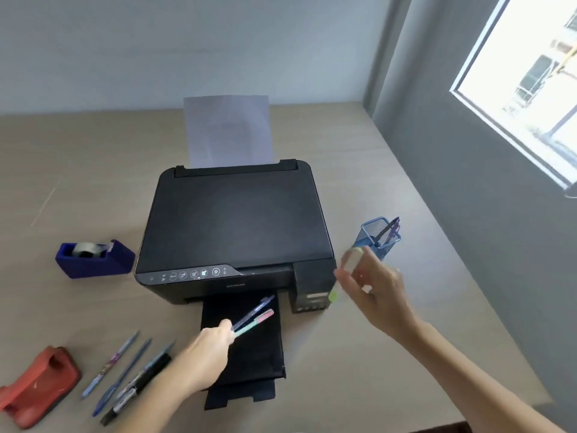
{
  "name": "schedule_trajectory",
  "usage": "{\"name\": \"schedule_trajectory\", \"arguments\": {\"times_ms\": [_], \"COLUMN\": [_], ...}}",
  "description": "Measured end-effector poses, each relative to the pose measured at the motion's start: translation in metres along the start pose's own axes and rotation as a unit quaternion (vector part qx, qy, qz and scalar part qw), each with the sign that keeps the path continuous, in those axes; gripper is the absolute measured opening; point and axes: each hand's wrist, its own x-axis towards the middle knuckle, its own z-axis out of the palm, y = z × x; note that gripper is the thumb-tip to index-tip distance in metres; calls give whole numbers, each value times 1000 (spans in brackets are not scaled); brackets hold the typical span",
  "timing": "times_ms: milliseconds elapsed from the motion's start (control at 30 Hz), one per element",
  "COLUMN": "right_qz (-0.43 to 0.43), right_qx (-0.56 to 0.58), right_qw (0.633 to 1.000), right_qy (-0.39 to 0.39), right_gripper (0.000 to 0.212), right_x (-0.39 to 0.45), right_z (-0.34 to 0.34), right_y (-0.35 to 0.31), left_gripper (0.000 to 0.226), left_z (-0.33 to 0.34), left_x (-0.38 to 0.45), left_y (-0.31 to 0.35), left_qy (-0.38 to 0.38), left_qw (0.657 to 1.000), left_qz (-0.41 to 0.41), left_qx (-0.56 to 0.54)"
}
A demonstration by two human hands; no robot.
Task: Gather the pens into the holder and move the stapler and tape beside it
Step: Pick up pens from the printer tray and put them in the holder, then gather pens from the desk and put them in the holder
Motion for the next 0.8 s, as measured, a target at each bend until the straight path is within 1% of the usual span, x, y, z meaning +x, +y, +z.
{"name": "schedule_trajectory", "arguments": {"times_ms": [67, 100, 167, 233, 333, 367, 433, 500, 533, 600, 667, 733, 800], "right_qz": [59, 103, 166, 193, 209, 214, 227, 248, 257, 267, 279, 283, 274], "right_qx": [3, 9, 20, 22, 0, -6, -13, -14, -16, -21, -21, -24, -40], "right_qw": [994, 988, 974, 968, 968, 969, 969, 966, 965, 963, 960, 959, 961], "right_qy": [88, 117, 151, 159, 139, 126, 99, 74, 60, 32, 15, 4, 4], "right_gripper": [19, 19, 22, 21, 7, 7, 9, 11, 12, 15, 16, 15, 16], "right_x": [12, 17, 28, 41, 58, 63, 70, 74, 75, 76, 75, 74, 74], "right_z": [-31, -45, -64, -77, -77, -74, -67, -61, -59, -54, -52, -51, -53], "right_y": [24, 40, 71, 103, 144, 156, 175, 189, 195, 204, 211, 213, 210], "left_gripper": [28, 29, 27, 26, 27, 25, 19, 14, 17, 25, 25, 17, 5], "left_z": [-41, -62, -97, -115, -113, -106, -90, -82, -79, -71, -61, -53, -50], "left_x": [-14, -15, -10, 13, 77, 104, 151, 177, 185, 196, 209, 218, 219], "left_y": [21, 36, 73, 123, 194, 214, 247, 274, 286, 303, 311, 310, 306], "left_qy": [-43, -39, 17, 86, 135, 141, 145, 128, 116, 95, 87, 78, 85], "left_qw": [997, 995, 991, 982, 977, 977, 980, 986, 988, 989, 988, 989, 989], "left_qz": [47, 67, 107, 147, 140, 138, 128, 101, 91, 87, 95, 99, 108], "left_qx": [-44, -58, -77, -79, -92, -82, -41, 17, 37, 67, 85, 80, 60]}}
